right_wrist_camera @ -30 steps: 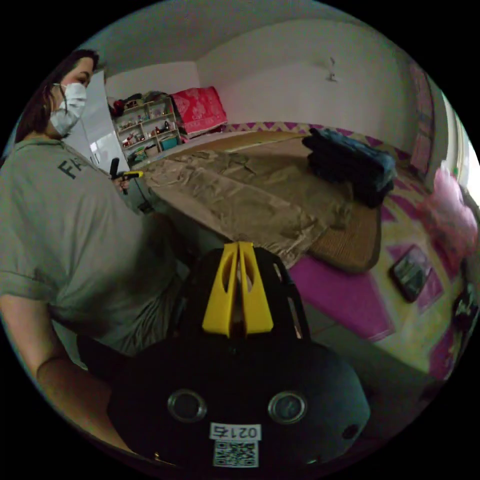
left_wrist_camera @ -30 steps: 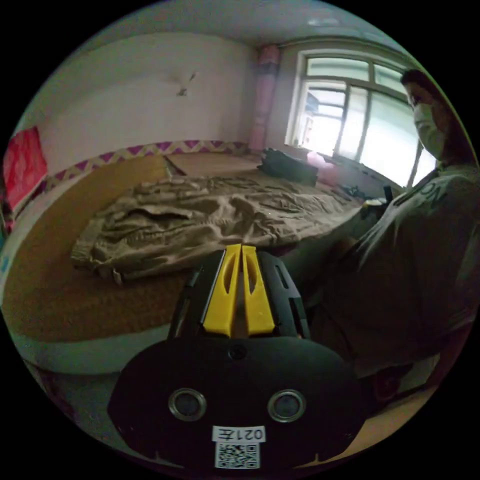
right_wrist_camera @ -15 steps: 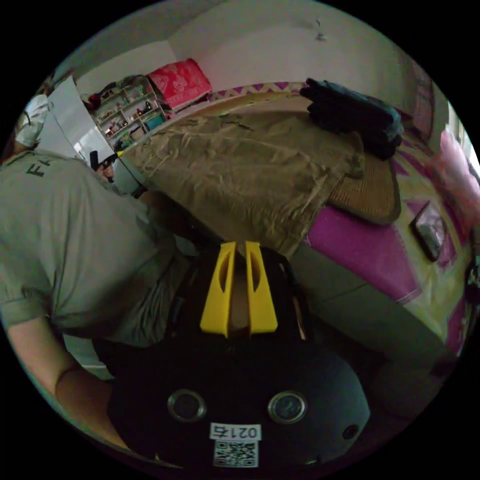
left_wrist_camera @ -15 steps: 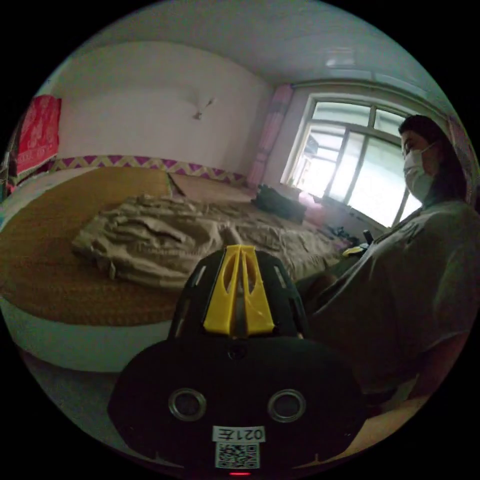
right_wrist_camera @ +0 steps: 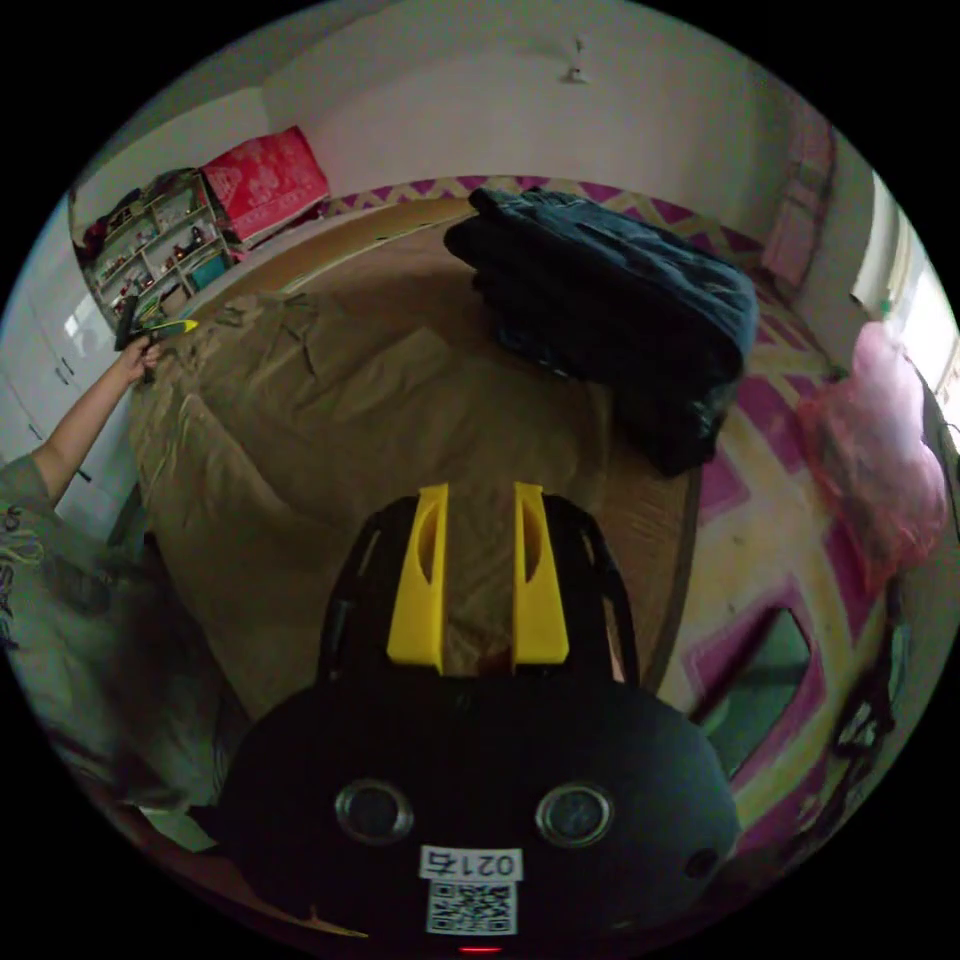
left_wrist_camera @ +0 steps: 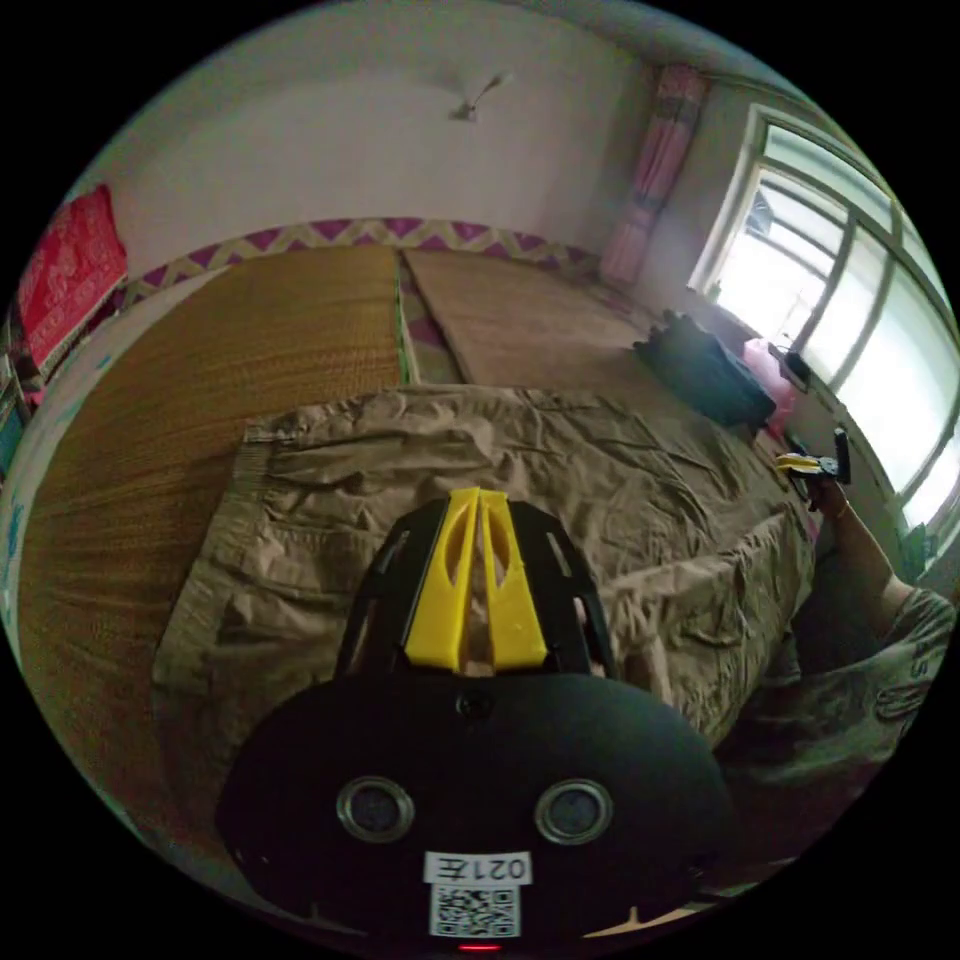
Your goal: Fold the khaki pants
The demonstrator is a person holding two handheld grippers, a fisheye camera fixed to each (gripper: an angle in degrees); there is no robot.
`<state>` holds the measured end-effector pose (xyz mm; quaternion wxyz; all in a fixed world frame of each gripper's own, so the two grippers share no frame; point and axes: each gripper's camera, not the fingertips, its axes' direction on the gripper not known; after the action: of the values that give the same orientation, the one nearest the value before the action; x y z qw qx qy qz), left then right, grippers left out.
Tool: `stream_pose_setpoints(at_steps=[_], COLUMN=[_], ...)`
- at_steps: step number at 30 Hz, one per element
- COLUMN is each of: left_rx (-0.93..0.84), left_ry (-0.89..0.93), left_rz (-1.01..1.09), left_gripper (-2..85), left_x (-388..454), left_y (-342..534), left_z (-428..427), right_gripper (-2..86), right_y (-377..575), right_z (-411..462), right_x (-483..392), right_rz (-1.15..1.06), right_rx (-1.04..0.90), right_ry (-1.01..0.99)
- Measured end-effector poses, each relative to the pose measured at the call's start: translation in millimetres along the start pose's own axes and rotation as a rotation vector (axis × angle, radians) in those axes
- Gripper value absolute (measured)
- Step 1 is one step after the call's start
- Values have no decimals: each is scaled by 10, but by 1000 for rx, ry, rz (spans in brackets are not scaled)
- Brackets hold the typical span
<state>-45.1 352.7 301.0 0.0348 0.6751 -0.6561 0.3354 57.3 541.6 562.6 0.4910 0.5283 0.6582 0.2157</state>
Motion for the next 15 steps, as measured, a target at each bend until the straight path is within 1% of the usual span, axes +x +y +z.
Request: stream_pose_setpoints(at_steps=[1, 4, 9, 11, 13, 15], left_rx=[-41, -84, -173, -181, -160, -130], left_ry=[-8, -43, -74, -9, 97, 84], left_rz=[-11, 10, -3, -40, -107, -118], left_gripper=[-8, -9, -10, -10, -10, -10], left_x=[-65, -127, -301, -449, -691, -784], left_y=[-159, -464, -697, -729, -732, -741], left_z=[176, 556, 1112, 1174, 1188, 1158], right_gripper=[97, 95, 94, 92, 91, 90], right_y=[-196, -642, -1209, -1355, -1514, -1610], right_z=[124, 388, 796, 944, 1183, 1384], right_x=[-8, -143, -485, -619, -760, -840], right_rz=[-22, -85, -194, -239, -283, -306], right_rx=[-15, -13, -27, -47, -87, -129], right_ry=[-33, -78, -162, -146, -132, -131])
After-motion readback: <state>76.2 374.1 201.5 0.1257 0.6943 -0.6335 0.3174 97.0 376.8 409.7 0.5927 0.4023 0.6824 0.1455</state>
